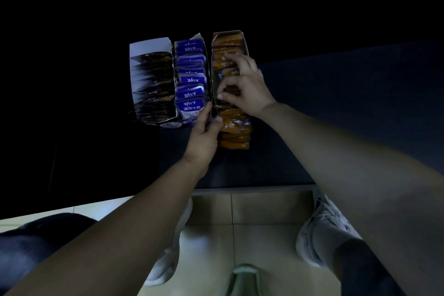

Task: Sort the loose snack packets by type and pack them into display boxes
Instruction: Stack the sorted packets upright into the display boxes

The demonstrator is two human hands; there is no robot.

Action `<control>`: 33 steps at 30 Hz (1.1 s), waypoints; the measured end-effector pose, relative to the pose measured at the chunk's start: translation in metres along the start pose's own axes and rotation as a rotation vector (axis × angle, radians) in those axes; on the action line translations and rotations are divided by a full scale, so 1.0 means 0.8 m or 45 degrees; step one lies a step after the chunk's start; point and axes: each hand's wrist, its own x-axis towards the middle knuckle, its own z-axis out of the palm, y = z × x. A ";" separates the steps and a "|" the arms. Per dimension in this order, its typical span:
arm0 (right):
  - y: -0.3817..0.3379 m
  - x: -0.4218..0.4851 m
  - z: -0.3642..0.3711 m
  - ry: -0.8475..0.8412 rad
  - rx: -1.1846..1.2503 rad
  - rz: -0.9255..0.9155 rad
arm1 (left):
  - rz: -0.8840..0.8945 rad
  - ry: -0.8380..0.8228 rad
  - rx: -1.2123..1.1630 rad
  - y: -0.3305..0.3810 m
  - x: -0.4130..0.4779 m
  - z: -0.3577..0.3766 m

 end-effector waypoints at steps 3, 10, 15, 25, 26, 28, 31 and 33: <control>-0.005 -0.001 0.001 -0.088 -0.118 -0.091 | -0.005 0.002 0.017 -0.001 0.001 -0.001; -0.006 -0.003 0.002 -0.148 -0.209 -0.139 | 0.010 -0.001 0.029 0.002 0.001 -0.001; 0.004 -0.004 0.007 -0.095 -0.122 -0.184 | -0.004 0.007 0.020 0.001 0.003 -0.001; 0.015 -0.024 0.002 -0.083 0.156 0.098 | 0.027 -0.017 -0.011 0.001 0.001 -0.003; 0.013 -0.023 0.002 -0.091 0.189 0.106 | 0.027 -0.018 -0.015 0.001 0.002 -0.003; 0.010 -0.020 0.004 -0.071 0.248 0.138 | 0.025 -0.018 -0.026 0.000 0.003 -0.005; 0.006 -0.012 0.008 0.041 0.263 0.165 | 0.020 -0.021 -0.032 0.001 0.003 -0.006; 0.002 -0.007 0.013 0.082 0.250 0.183 | 0.022 -0.024 -0.031 0.001 0.003 -0.006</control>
